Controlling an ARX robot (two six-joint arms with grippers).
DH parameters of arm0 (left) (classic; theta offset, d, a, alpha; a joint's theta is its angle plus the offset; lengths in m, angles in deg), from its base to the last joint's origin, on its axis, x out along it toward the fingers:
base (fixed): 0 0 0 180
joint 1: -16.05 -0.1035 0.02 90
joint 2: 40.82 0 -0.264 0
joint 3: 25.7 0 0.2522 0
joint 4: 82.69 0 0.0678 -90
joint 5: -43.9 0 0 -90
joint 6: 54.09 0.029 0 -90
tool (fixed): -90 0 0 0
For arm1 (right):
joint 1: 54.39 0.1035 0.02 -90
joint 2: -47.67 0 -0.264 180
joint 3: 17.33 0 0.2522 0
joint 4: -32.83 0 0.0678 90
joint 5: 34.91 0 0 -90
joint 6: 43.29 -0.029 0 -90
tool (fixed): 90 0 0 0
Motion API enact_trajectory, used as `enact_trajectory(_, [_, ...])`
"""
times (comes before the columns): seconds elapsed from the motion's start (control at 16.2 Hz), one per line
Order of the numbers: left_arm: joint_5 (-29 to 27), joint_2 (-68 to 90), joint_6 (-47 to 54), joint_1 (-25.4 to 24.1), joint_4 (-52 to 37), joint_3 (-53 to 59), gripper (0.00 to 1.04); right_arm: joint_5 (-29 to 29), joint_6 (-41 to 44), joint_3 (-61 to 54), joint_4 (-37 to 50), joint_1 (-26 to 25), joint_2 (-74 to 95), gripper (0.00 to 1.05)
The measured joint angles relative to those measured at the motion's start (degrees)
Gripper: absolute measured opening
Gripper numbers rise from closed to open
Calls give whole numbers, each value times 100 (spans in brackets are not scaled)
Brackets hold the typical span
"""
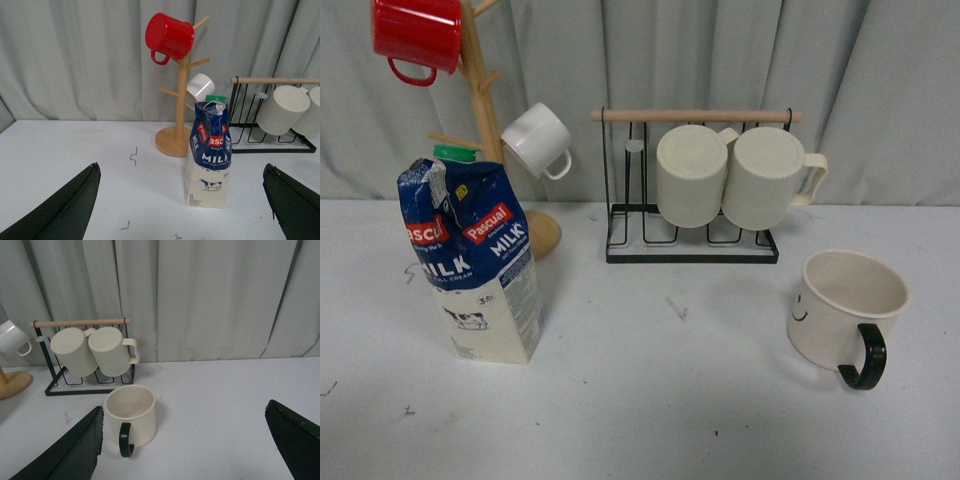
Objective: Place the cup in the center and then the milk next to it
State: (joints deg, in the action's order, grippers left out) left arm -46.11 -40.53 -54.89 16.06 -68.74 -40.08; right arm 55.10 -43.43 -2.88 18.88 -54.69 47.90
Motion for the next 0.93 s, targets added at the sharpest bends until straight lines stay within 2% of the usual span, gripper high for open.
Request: enact_trajectory(0.93, [0, 0, 0, 0, 2, 0, 98, 0, 0, 0, 0, 0, 0, 98])
